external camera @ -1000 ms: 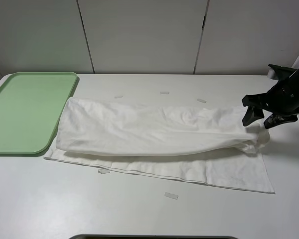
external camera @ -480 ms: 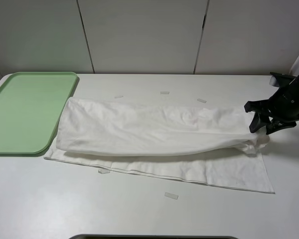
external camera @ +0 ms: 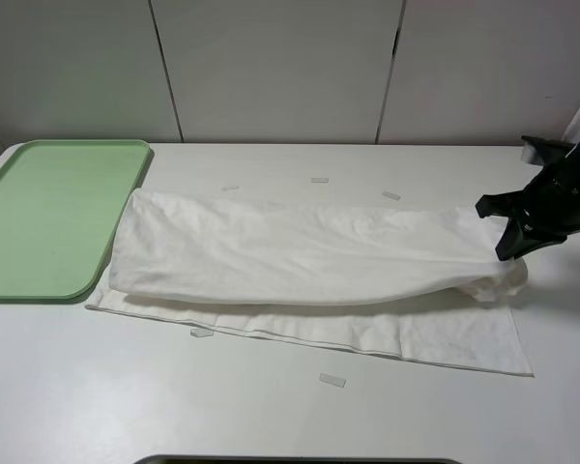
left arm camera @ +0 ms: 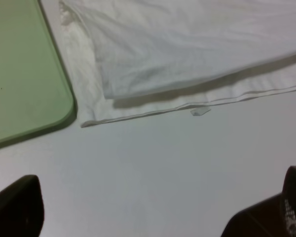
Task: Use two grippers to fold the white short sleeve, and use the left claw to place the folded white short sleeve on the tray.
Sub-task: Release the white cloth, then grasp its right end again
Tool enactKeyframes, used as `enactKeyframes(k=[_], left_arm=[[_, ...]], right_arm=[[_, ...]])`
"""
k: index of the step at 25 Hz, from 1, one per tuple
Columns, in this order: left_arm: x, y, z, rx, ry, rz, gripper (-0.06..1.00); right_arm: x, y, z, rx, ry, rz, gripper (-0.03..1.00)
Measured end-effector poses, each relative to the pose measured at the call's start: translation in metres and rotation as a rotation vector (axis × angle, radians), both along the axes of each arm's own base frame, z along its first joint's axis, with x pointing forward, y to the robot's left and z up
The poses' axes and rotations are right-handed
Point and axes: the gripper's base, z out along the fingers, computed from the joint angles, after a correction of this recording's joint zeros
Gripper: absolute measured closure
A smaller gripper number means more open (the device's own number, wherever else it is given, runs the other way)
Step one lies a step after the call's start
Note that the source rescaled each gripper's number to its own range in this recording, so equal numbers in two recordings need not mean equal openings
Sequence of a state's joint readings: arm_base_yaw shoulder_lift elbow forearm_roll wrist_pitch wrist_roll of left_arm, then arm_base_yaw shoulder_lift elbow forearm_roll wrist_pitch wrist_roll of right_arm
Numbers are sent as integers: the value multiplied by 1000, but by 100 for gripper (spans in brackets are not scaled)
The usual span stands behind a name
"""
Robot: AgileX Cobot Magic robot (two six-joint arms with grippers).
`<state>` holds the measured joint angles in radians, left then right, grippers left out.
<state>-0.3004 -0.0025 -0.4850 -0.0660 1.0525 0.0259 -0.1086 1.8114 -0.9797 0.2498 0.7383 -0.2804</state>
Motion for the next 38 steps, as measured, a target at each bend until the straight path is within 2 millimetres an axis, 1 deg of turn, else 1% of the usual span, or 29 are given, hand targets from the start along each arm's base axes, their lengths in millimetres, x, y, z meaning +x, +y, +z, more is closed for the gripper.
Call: enactKeyframes(k=[1,3,6,8,10,16,19,21,29,31,32,34,36,38], left_arm=[[0,0,0,0,0,0,-2],[0,0,0,0,0,0,-2],[0,0,0,0,0,0,-2],[0,0,0,0,0,0,-2],[0,0,0,1,0,1,-2],[0,0,0,1,0,1,-2],[0,0,0,1,0,1,-2],[0,0,0,1,0,1,-2],[0,0,0,2,-1,1,-1],[0,0,0,2,-1,1,-1],[0,0,0,2,-1,1,-1],[0,0,0,2,-1,1,-1],[0,0,0,2,-1,1,-1],[0,0,0,2,-1,1,-1]], right_arm=[[-1,4,11,-7,-30,21,97],[-3,9,25,-11,-72,34,97],[-10,17,50,-1,-121,8,97],[-15,18,59,13,-116,-36,97],[-21,20,63,29,-71,-67,97],[-37,26,63,94,102,-88,97],[-41,29,61,124,136,-101,97],[-46,29,55,132,149,-111,97],[-63,28,23,106,121,-163,97],[-65,28,20,103,116,-169,97],[-68,27,14,95,105,-179,97],[-71,27,10,90,101,-187,97],[-74,26,6,88,100,-193,95],[-76,26,4,84,94,-198,90]])
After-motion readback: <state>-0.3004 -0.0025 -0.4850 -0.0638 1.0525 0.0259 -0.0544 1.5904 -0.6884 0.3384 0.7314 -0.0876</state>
